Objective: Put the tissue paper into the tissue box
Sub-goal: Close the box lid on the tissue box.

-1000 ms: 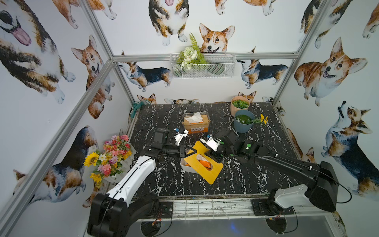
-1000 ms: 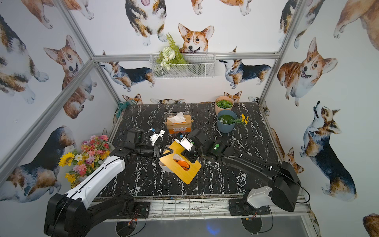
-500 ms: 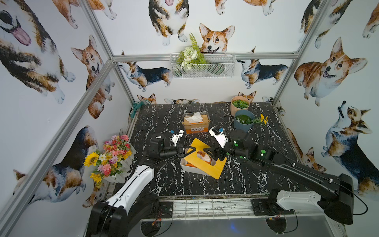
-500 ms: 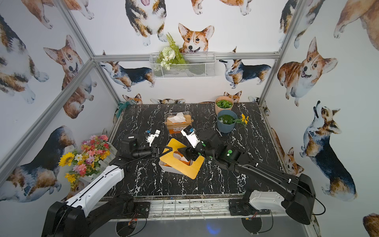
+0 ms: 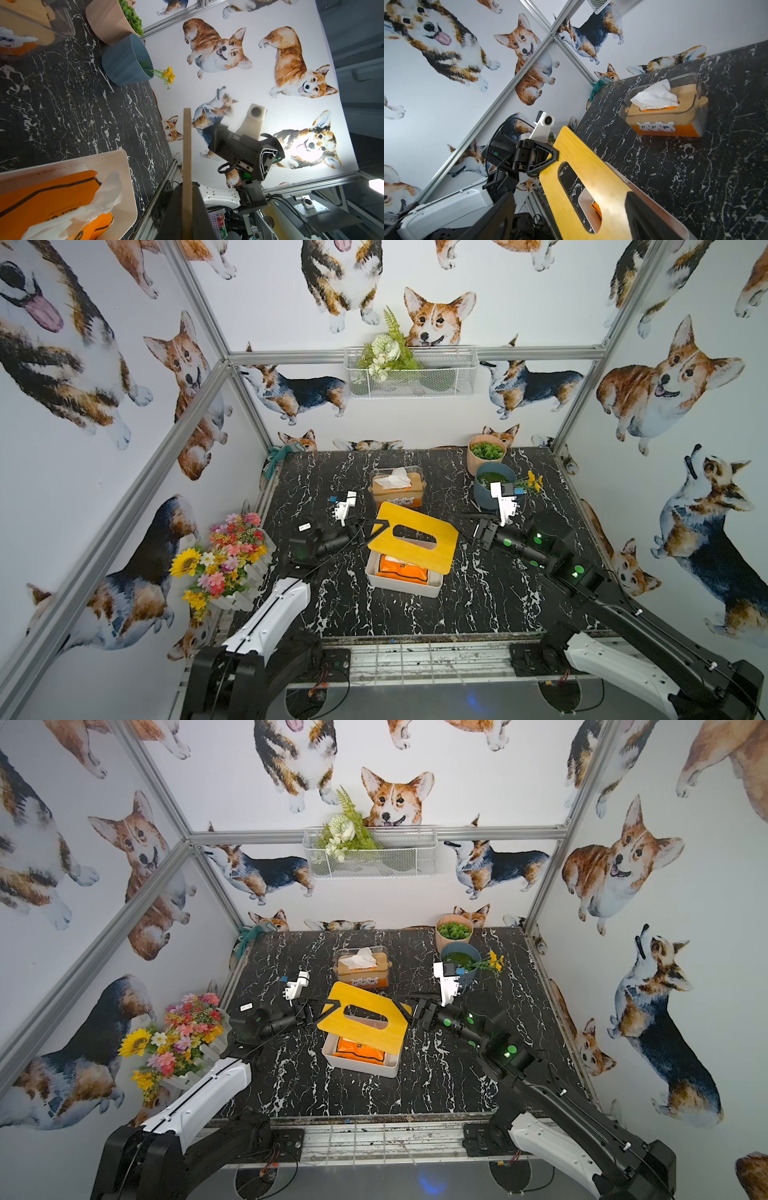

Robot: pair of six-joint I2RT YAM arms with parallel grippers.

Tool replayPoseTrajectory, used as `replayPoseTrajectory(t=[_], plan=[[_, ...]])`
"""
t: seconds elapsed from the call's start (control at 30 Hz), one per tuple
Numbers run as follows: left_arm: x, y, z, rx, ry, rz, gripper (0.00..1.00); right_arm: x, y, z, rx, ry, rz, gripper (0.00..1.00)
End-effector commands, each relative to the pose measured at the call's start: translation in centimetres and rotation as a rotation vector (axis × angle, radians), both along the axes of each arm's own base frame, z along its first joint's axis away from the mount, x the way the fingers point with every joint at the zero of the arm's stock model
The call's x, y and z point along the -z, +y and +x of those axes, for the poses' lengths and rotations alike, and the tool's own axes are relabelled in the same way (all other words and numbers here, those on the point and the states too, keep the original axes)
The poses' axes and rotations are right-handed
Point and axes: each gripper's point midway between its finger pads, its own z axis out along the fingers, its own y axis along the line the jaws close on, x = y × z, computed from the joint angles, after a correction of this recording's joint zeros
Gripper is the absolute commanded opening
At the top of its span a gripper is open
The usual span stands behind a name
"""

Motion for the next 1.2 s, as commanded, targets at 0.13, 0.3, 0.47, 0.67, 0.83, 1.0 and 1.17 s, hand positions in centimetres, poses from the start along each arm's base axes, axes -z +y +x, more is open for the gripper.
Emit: replayPoseTrajectory(t=[0.13, 0.3, 0.47, 0.67, 0.83, 1.0, 1.17], plan=[[-3.3, 0.5, 0.8, -0.012, -0.032, -0.176, 0.0, 2.3, 0.2, -1.8, -0.089, 0.194, 0.2, 0.84], [-3.4, 0.7, 1.0, -0.004, 0.002, -0.269, 0.0, 3.2, 1.3, -2.6, -0.193, 0.258, 0.322, 0.73], [-2.9, 0.7, 0.5, 0.013, 0.019, -0.293, 0.0, 2.7, 1.9, -2.5, -0.233, 0.267, 0.373, 0.64], [-2.0, 0.6, 0.5, 0.008, 0.03, -0.253, 0.0, 1.9, 2.3, -2.2, -0.261, 0.282, 0.443, 0.47], [-1.6, 0.3, 0.5, 0.008, 0.015, -0.188, 0.0, 2.0, 3.0, -2.1, -0.276, 0.306, 0.456, 0.28], [0.3, 0.2, 0.8, -0.02, 0.01, -0.036, 0.0, 3.5, 3.3, -2.0, -0.26, 0.354, 0.421, 0.02], [1.0, 0.5, 0.7, -0.043, -0.046, 0.142, 0.27, 5.7, 3.0, -2.1, -0.228, 0.417, 0.401, 0.0]])
